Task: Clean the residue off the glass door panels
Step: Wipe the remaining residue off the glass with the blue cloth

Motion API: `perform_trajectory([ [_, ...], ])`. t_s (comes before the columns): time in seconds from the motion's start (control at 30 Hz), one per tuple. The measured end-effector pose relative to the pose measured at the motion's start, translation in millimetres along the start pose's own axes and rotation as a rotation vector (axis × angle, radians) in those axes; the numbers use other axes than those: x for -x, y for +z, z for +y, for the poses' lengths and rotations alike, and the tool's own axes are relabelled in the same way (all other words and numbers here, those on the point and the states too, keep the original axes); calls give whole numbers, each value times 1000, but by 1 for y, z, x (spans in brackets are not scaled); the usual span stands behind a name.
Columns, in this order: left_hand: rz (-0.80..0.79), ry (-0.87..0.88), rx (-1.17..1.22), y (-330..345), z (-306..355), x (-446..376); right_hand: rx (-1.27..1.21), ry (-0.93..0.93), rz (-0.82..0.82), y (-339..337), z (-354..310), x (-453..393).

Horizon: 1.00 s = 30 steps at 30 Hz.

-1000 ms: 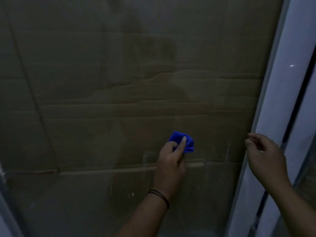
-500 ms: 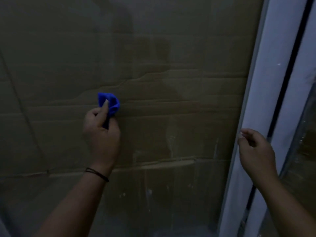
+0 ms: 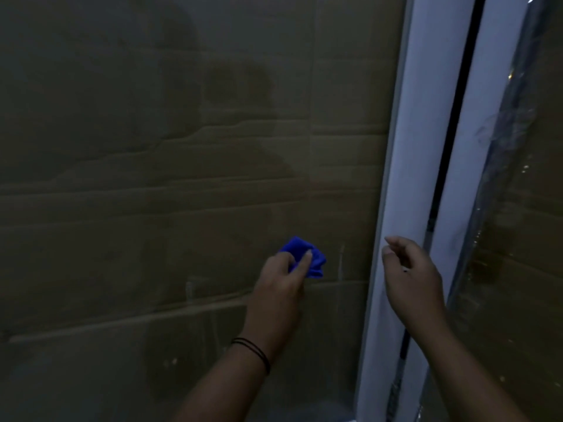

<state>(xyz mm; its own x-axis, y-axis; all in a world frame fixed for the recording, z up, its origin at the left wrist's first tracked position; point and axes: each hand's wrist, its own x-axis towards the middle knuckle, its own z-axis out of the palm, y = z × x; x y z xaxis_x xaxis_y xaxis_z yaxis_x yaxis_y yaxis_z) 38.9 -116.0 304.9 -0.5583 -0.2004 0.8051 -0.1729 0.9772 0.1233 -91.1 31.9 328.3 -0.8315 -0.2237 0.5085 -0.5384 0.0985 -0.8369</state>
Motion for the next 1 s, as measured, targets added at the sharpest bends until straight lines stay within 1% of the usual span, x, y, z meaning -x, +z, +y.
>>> perform_trajectory([
  [0.07, -160, -5, 49, 15, 13, 7, -4, 12, -8, -1, 3, 2],
  [0.1, -233, -39, 88, 20, 18, 10, -7, 16, -8, -2, 5, 2],
  [0.13, -268, -82, 145, 22, 21, 11, -12, 19, -5, -3, 6, 3],
  [0.17, -250, -129, 221, 21, 25, 11, -23, 22, 1, -5, 7, 3],
  [0.23, -123, -241, 351, 10, 32, 3, -59, 34, 14, -9, 8, 2],
  [0.33, 152, -364, 459, -19, 39, -21, -116, 54, 25, -10, 8, 2],
  [0.4, 341, -347, 449, -39, 41, -45, -128, 58, 21, -9, 9, 4],
  [0.43, 408, -296, 396, -47, 41, -58, -132, 59, 19, -8, 8, 6],
  [0.47, 439, -224, 334, -53, 41, -69, -139, 61, 17, -8, 8, 7],
  [0.5, 417, -135, 273, -54, 40, -79, -148, 66, 17, -8, 8, 8],
  [0.53, 343, -43, 205, -53, 40, -87, -158, 74, 19, -8, 8, 9],
  [0.6, 132, 120, 48, -41, 42, -96, -165, 86, 24, -9, 7, 10],
  [0.63, 49, 182, -31, -33, 43, -96, -164, 87, 25, -10, 8, 10],
  [0.7, -32, 268, -133, -17, 45, -90, -171, 86, 30, -11, 10, 11],
  [0.87, -125, 314, -126, 27, 50, -46, -148, 115, 27, -13, 22, 15],
  [0.93, -200, 305, -95, 45, 49, -21, -133, 130, 32, -13, 27, 18],
  [1.0, -302, 254, -76, 61, 49, 2, -121, 145, 35, -14, 32, 22],
])
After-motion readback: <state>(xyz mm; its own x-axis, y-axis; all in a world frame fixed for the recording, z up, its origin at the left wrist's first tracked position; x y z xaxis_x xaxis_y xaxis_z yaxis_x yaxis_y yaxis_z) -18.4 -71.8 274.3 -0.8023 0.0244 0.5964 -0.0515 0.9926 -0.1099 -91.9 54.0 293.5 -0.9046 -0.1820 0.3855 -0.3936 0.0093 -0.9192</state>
